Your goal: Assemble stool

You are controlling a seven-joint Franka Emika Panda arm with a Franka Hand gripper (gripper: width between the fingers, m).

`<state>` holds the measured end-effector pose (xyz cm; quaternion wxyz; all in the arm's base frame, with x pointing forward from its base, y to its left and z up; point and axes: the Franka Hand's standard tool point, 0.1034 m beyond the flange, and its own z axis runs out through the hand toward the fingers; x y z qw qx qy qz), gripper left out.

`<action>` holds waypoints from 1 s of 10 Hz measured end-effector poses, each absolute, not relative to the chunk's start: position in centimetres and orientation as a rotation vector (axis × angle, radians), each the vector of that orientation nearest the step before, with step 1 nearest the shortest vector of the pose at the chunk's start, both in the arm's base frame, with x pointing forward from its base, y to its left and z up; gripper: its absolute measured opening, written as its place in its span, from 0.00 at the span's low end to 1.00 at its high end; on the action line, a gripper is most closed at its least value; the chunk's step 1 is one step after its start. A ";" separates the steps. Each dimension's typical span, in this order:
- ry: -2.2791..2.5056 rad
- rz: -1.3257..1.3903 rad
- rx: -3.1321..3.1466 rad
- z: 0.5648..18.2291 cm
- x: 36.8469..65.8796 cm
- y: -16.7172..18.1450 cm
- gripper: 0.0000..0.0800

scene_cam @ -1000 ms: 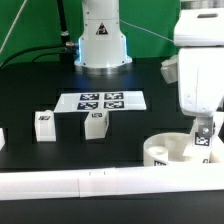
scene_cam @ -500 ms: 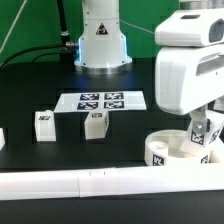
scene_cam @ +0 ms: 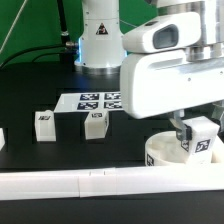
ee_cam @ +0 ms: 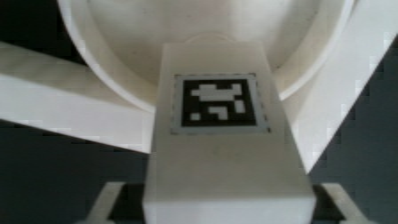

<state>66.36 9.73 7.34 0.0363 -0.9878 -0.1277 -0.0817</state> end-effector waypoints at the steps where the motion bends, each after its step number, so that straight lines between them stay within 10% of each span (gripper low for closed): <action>1: -0.255 -0.248 -3.012 7.4 66.5 8.8 0.42; 10: 1.173 -0.152 -2.792 7.0 65.9 4.7 0.43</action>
Offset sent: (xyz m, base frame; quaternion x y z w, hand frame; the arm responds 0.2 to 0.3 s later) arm 0.0000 0.0000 0.0000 0.0000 0.0000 0.1938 0.9810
